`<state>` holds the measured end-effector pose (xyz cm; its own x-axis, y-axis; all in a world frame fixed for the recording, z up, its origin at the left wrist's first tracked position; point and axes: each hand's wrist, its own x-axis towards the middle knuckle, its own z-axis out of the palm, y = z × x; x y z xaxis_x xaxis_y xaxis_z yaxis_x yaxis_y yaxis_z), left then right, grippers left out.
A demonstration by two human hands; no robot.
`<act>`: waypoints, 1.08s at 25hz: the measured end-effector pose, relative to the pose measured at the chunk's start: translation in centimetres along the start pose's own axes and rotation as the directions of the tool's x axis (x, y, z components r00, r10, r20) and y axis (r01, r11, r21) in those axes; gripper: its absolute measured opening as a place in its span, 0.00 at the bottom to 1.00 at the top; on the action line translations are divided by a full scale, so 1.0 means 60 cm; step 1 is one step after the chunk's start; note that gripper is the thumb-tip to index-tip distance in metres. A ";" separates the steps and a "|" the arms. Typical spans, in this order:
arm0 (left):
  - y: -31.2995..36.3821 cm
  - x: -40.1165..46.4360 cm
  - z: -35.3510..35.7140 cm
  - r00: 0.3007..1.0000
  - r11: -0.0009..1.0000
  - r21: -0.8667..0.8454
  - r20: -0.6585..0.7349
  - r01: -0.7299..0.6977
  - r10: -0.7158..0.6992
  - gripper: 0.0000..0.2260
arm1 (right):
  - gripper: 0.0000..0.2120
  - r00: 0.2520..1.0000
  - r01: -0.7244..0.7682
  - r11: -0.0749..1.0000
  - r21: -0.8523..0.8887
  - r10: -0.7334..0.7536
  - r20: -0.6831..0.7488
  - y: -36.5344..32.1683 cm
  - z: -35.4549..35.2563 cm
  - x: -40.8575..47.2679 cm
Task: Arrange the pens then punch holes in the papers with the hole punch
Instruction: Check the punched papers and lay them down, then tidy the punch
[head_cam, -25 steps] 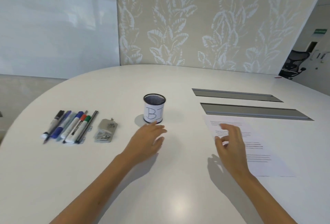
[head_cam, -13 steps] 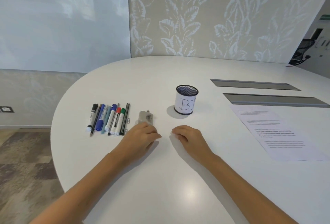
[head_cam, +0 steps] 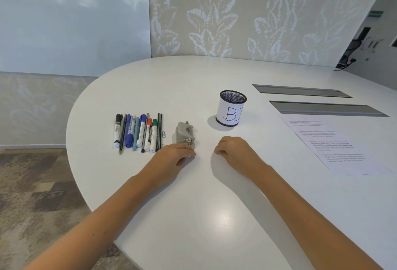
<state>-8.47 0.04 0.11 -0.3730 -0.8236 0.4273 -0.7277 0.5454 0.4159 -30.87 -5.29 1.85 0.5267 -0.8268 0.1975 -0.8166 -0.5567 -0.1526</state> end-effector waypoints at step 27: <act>-0.005 -0.006 0.013 0.990 0.982 -0.135 0.069 0.129 -0.120 0.15 | 0.07 0.901 -0.355 0.919 0.169 0.385 -0.199 0.138 -0.172 0.205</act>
<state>-8.55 0.03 -0.80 -0.3219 -0.8919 0.3176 -0.6850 0.4509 0.5722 -33.57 -19.20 12.98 0.1136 -0.9432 0.3123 -0.8980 -0.2319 -0.3738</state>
